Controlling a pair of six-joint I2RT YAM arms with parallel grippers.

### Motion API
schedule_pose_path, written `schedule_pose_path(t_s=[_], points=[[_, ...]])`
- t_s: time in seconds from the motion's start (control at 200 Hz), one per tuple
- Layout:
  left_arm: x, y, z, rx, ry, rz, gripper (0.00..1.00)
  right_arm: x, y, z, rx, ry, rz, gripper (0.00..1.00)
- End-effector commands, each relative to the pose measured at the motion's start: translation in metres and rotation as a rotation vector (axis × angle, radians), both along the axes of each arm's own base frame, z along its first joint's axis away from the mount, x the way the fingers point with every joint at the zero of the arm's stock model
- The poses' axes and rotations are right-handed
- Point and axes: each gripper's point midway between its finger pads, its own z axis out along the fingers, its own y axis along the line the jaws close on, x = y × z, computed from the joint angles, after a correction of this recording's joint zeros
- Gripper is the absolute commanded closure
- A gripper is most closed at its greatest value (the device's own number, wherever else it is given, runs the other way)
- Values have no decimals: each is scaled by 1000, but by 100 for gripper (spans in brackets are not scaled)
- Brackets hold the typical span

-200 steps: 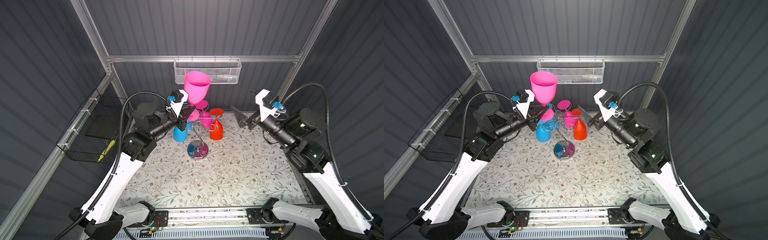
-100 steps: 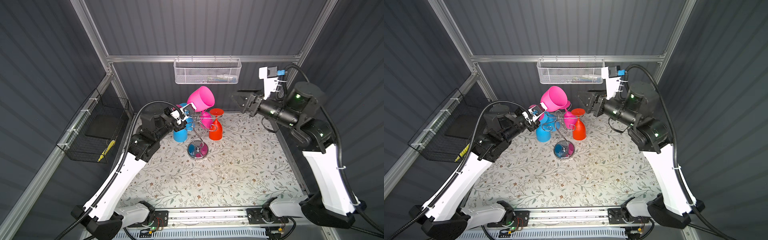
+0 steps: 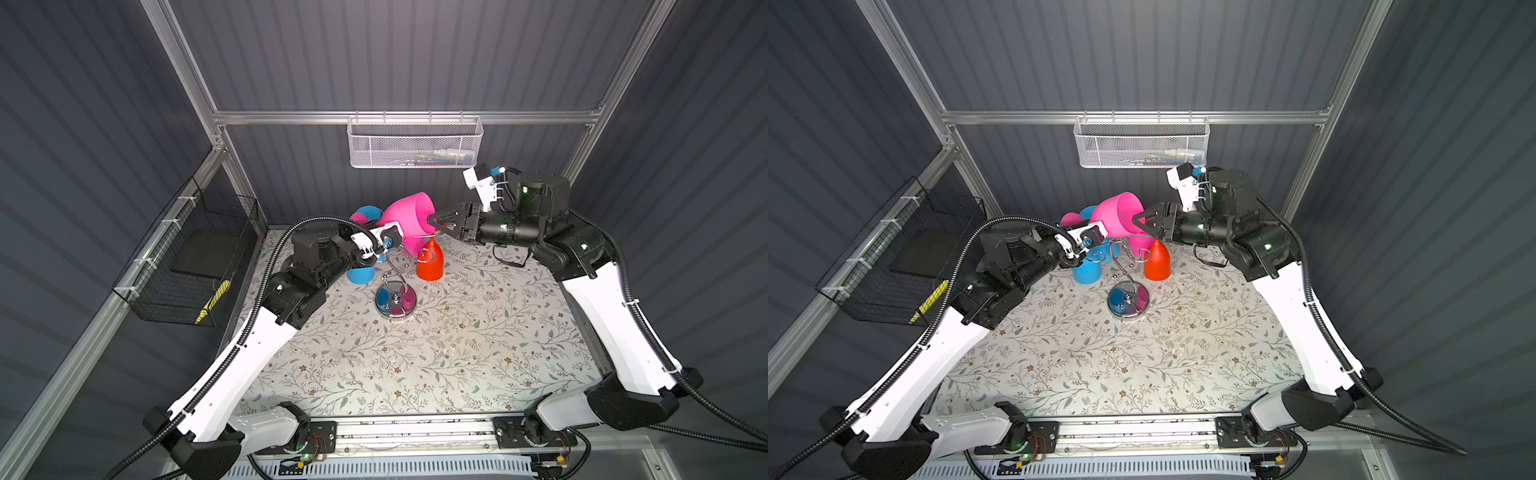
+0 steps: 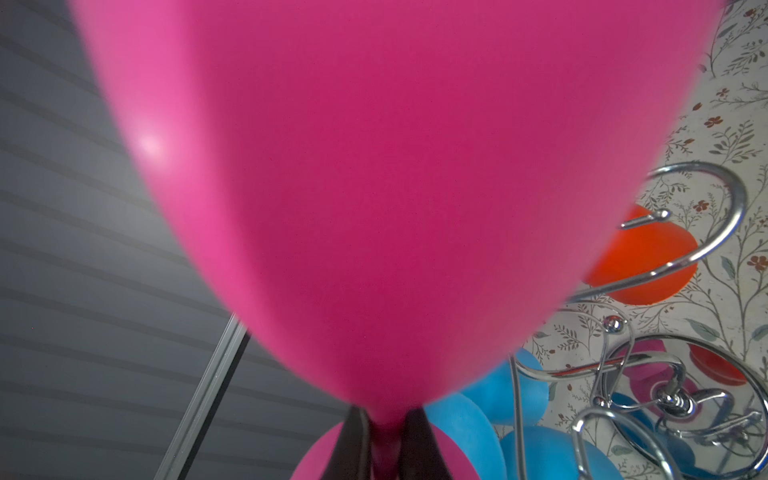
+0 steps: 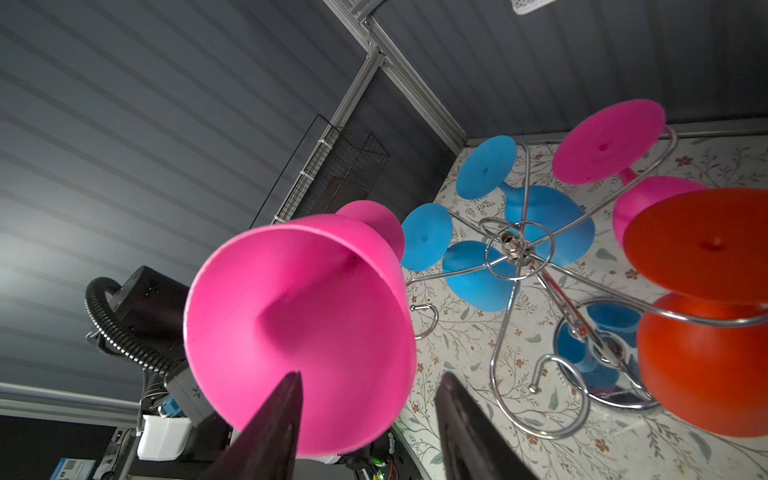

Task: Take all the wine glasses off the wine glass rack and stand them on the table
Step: 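Reach the right gripper to the pink glass rim and close on it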

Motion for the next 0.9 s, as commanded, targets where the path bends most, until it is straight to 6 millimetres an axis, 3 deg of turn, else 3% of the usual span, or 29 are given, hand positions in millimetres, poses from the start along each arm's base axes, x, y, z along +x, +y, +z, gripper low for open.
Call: schedule_pose_path(t_s=[0.0, 0.335, 0.465, 0.515, 0.635, 0.645, 0.665, 0.735, 0.795, 0.825, 0.895], points=[[-4, 2, 5, 58, -62, 12, 100, -6, 0, 2, 25, 19, 20, 52], [-4, -5, 1, 95, -72, 8, 100, -2, -4, -7, -2, 23, -9, 81], [-6, -6, -1, 102, -68, -1, 100, 0, -3, -8, -1, 26, -10, 100], [-6, -5, -1, 106, -71, 1, 100, 1, -2, -8, 1, 29, -6, 100], [-9, -4, 4, 93, -92, -1, 72, 3, 0, -7, 12, 28, -5, 100], [-8, -5, -7, 106, -76, -2, 69, 3, 0, -7, 14, 29, -5, 100], [-8, -5, -10, 109, -72, -2, 64, 3, 1, -6, 16, 27, -4, 100], [-8, -4, -11, 106, -76, 3, 36, 3, 1, -3, 25, 20, -2, 100], [-7, -3, -11, 103, -73, 11, 21, 4, 1, -1, 32, 10, -5, 100], [-7, -2, -11, 98, -72, 14, 3, 5, 1, 2, 36, 1, -9, 100], [-9, 0, -8, 77, -72, 21, 0, 5, 0, 8, 45, -28, -12, 100]])
